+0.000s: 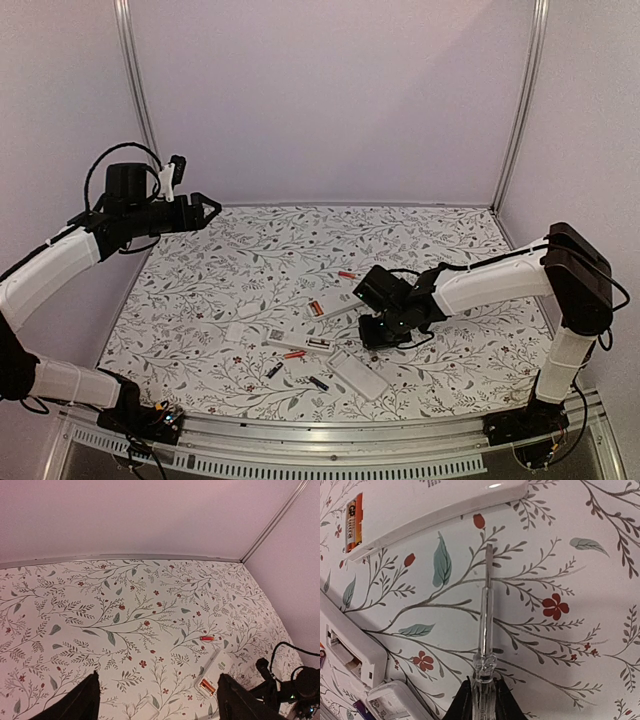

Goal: Unload the batteries from the remote control
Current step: Pick up the screwdriver from the center of the board, then pass from the right arm to the left

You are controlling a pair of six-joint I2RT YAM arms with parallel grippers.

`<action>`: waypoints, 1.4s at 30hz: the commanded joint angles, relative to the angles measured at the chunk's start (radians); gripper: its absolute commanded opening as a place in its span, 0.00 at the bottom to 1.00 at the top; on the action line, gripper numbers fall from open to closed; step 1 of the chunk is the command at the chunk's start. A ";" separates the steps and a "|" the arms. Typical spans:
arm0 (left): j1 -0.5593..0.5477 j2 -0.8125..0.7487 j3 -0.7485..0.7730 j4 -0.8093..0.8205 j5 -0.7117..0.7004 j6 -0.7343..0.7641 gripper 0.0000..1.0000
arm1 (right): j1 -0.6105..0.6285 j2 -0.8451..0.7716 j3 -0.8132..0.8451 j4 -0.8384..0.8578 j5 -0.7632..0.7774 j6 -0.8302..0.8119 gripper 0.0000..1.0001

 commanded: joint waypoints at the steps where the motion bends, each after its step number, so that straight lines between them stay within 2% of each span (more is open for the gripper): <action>1: 0.010 -0.004 -0.016 -0.004 -0.005 -0.001 0.80 | 0.009 0.038 0.003 -0.008 0.014 0.016 0.14; 9: 0.010 -0.004 -0.018 -0.005 -0.008 -0.001 0.80 | 0.009 0.029 0.005 0.003 0.017 0.028 0.01; 12: 0.010 -0.010 -0.022 0.005 0.017 0.002 0.80 | 0.004 -0.002 -0.007 0.012 0.028 0.035 0.00; 21: -0.017 0.010 -0.053 0.097 0.236 -0.017 0.77 | -0.030 -0.237 -0.148 0.268 -0.030 -0.020 0.00; 30: -0.174 0.130 -0.069 0.179 0.445 -0.050 0.76 | -0.031 -0.297 -0.123 0.463 -0.185 -0.124 0.00; 35: -0.222 0.188 -0.079 0.233 0.518 -0.095 0.75 | -0.018 -0.291 -0.054 0.428 -0.169 -0.177 0.00; 42: -0.239 0.265 -0.079 0.298 0.581 -0.164 0.76 | 0.036 -0.175 0.109 0.309 -0.118 -0.261 0.00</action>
